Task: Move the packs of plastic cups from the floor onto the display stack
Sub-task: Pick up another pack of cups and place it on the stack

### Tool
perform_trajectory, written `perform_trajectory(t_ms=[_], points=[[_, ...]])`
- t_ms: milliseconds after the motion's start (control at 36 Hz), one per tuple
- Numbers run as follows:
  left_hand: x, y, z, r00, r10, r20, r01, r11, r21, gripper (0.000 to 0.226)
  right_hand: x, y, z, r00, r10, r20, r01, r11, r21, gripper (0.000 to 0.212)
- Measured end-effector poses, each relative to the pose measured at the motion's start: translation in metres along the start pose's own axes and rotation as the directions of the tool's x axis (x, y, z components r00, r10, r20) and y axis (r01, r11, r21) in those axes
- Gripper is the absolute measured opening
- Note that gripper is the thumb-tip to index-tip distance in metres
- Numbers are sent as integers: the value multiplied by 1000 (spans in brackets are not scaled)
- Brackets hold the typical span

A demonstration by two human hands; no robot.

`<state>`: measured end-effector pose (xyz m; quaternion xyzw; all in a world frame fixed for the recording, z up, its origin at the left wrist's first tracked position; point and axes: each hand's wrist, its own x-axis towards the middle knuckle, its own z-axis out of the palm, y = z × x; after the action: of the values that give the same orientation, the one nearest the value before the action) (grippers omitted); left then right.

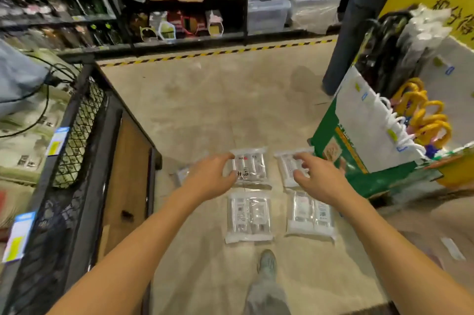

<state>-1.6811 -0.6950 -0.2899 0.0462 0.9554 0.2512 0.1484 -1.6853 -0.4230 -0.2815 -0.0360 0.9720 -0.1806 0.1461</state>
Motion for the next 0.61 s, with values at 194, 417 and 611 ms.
perform_trajectory(t_ms=[194,417,611], points=[[99,-61,116,987,-159,20,160,982,-96,57,125,76,115,990,35,135,-47,995,90,50],[188,-173,295,958,-244,152,269,948,-168,71,217,168,313,971,125,206,-179,945,273,54],[254,-284,466,932,-297,206,331,931,-155,80,276,258,499,957,135,258,-217,922,322,63]])
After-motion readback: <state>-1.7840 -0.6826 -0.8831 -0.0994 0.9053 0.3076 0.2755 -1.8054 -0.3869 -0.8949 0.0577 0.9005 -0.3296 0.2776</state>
